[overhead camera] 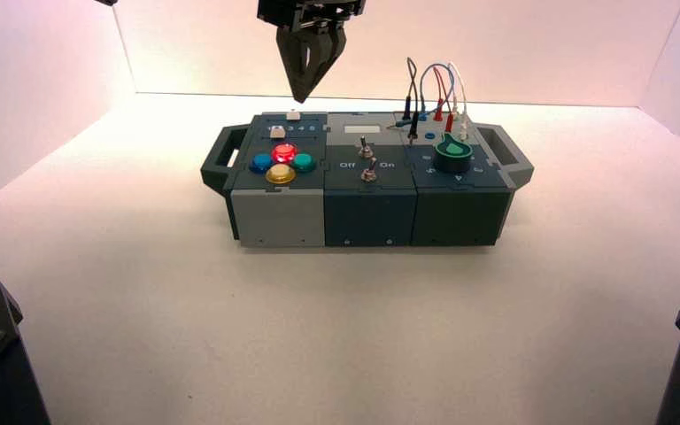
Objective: Push the red button with the right gripper.
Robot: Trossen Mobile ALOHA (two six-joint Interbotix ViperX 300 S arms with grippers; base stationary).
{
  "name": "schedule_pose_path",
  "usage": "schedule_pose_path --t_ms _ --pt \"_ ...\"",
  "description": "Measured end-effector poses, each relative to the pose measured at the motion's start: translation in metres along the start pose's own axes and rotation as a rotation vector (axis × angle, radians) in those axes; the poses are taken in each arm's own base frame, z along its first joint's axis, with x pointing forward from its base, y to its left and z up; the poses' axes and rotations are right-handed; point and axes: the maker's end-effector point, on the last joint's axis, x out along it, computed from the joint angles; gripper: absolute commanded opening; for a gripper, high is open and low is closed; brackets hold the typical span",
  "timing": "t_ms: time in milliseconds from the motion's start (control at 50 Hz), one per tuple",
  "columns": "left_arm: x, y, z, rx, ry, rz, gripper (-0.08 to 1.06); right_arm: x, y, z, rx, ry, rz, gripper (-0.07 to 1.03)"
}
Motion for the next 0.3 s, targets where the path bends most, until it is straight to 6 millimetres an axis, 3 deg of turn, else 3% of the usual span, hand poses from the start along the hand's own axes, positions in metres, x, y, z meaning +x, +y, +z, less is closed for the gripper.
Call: schedule_pose_path --t_ms 300 --pt "0.0043 0.0016 -0.0044 -0.007 0.02 0.0 -0.03 0.0001 0.0004 -0.0017 0.001 0.006 0.001 -0.02"
